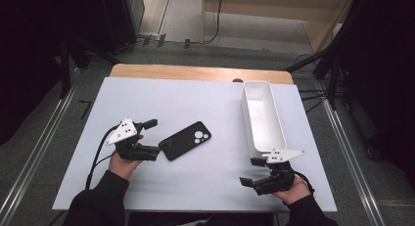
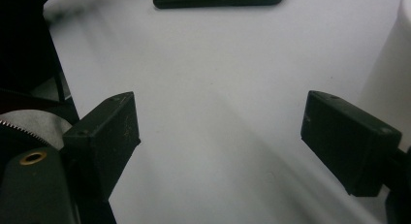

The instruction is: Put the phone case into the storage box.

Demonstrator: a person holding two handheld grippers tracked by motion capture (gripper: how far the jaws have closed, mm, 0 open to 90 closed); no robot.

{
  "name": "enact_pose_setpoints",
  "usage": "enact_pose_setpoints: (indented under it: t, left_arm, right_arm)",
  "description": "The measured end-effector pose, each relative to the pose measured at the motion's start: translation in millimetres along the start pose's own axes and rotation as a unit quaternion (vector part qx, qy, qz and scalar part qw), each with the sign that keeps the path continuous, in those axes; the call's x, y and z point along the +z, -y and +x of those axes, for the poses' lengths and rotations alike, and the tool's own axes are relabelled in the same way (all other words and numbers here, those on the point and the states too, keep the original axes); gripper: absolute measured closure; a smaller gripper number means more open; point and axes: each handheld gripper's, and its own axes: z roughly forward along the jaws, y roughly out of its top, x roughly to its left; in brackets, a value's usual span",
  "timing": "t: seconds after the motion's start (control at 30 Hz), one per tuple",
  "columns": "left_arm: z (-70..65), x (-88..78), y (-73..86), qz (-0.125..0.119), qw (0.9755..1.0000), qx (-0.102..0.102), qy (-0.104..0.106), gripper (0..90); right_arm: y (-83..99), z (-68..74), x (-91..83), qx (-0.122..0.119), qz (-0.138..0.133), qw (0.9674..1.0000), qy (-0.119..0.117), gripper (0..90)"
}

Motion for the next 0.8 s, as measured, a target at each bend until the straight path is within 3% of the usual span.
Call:
enact_pose_setpoints:
  t: [0.1, 0.3, 0.47, 0.8]
  left_arm:
    - [0.3, 3.0, -1.9, -0.001, 1.0, 0.006, -0.002, 11.8]
    - [2.2, 12.5, -6.8, 0.005, 0.9998, -0.006, 0.017, 11.8]
    - [3.5, 24.5, -10.5, 0.013, 0.9997, 0.008, 0.018, 11.8]
    - [8.0, 38.2, -15.4, 0.013, 0.9996, 0.01, 0.023, 11.9]
  right_arm:
    - [0.0, 0.0, 0.0, 0.001, 0.0, 1.0, -0.001, 12.3]
    - [0.0, -0.1, -0.1, -0.001, 0.0, 1.0, -0.002, 12.3]
    - [0.0, 0.5, 0.4, -0.002, -0.001, 1.0, -0.002, 12.3]
    - [0.3, 0.1, 0.2, -0.001, 0.0, 1.0, -0.002, 12.3]
